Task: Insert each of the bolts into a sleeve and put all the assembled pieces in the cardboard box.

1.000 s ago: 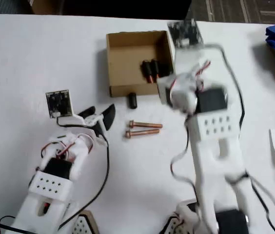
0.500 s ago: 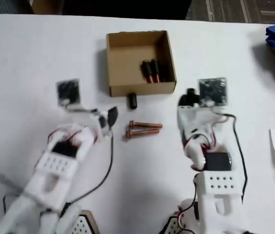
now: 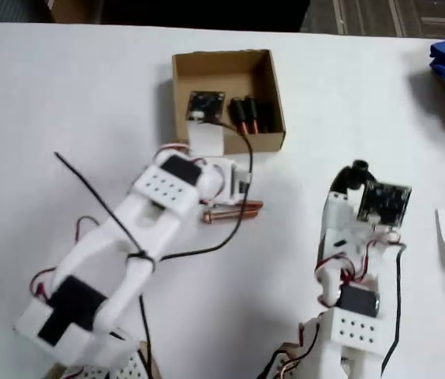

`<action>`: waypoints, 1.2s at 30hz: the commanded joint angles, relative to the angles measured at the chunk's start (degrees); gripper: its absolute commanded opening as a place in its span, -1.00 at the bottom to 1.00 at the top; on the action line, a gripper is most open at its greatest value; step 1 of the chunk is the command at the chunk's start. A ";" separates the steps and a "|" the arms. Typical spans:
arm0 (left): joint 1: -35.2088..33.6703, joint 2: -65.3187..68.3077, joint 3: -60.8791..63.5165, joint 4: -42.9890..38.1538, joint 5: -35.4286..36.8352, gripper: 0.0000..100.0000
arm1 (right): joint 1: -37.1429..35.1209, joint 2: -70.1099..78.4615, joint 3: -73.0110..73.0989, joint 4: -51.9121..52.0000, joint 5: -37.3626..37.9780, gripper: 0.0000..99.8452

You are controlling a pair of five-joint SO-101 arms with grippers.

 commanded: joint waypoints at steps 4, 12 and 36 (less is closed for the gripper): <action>-0.35 6.68 -9.54 1.05 10.29 -0.54 | 1.19 -11.12 5.80 -1.89 -1.05 -0.96; -0.88 12.22 -10.68 5.71 23.21 -0.54 | 1.54 -14.90 5.80 0.92 -10.73 -0.96; 3.87 18.73 -11.56 3.08 23.56 -0.54 | 1.45 -14.90 5.80 1.10 -10.90 -0.96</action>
